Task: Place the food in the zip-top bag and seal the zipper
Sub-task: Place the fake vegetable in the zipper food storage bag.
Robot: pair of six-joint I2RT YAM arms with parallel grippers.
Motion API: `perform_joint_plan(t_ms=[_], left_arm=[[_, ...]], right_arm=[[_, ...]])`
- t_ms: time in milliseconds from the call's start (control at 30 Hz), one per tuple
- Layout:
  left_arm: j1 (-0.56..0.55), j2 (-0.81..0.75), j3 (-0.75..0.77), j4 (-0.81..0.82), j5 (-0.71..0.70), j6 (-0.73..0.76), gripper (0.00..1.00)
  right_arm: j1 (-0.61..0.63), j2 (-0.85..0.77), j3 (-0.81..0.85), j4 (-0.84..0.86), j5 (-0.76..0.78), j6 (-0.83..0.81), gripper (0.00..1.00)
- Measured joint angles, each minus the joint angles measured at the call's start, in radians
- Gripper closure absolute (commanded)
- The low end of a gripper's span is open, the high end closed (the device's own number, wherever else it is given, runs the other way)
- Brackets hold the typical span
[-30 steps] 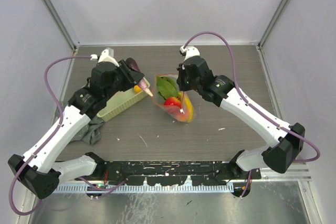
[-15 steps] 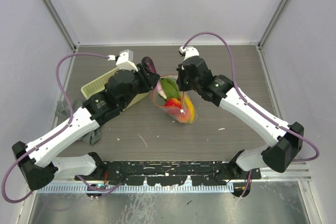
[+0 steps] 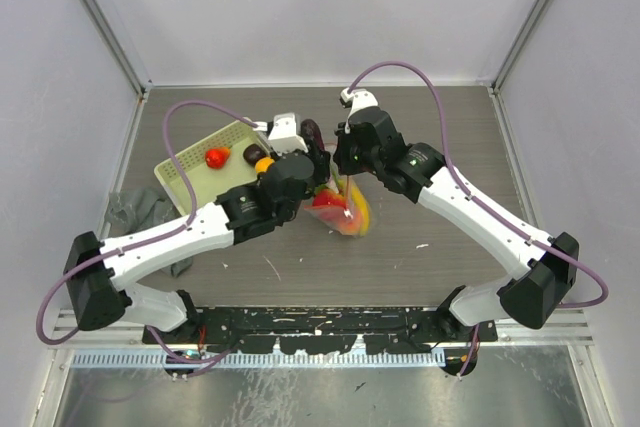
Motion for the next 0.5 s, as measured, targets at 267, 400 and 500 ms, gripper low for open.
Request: perform_joint_plan(t_ms=[267,400,500], left_arm=[[-0.037,0.082,-0.023,-0.013,-0.076,-0.113,0.79],[-0.047,0.099,-0.023,-0.03,-0.083,-0.178,0.76],[-0.055,0.112,-0.023,-0.042,-0.08,-0.209,0.67]], right_arm=[[0.0,0.0,0.0,0.006,-0.006,0.007,0.99],[0.0,0.0,0.0,0.007,-0.007,0.008,0.99],[0.0,0.0,0.0,0.01,-0.01,0.008,0.99]])
